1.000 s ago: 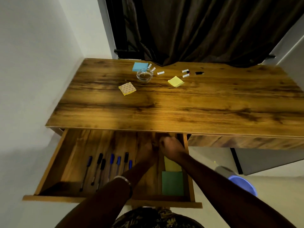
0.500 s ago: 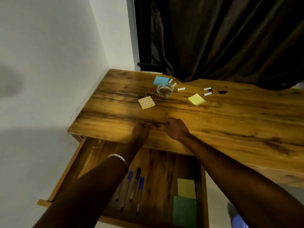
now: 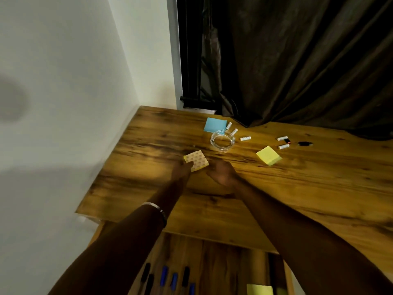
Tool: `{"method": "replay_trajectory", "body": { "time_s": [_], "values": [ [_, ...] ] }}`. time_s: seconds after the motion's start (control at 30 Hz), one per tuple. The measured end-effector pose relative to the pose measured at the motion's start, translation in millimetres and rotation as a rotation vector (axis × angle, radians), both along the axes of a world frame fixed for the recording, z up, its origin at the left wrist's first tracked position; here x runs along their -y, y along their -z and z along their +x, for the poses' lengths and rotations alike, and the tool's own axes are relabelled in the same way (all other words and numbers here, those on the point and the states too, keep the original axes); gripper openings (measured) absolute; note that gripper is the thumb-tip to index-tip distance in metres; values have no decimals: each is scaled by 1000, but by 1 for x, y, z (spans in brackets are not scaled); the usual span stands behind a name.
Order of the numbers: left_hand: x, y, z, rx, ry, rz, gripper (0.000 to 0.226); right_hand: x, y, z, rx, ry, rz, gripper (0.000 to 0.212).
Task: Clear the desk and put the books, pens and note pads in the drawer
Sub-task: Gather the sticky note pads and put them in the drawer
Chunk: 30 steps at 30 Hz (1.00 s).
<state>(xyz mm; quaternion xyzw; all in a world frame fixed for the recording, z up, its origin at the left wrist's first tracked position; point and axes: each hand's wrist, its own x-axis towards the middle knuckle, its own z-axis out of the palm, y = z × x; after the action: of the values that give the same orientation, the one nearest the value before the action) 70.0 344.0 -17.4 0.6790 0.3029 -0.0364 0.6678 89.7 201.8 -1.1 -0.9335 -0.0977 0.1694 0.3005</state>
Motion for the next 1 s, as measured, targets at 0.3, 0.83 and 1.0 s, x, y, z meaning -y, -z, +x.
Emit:
{"method": "replay_trajectory", "body": {
  "time_s": [0.3, 0.83, 1.0],
  "values": [
    [-11, 6, 31, -8, 16, -165, 27, -23, 22, 33, -80, 114, 40, 38],
    [25, 7, -54, -109, 159, -286, 34, 27, 33, -41, -282, 545, 356, 11],
    [43, 13, -85, -108, 230, -221, 31, 54, 30, -81, -375, 508, 457, 20]
  ]
}}
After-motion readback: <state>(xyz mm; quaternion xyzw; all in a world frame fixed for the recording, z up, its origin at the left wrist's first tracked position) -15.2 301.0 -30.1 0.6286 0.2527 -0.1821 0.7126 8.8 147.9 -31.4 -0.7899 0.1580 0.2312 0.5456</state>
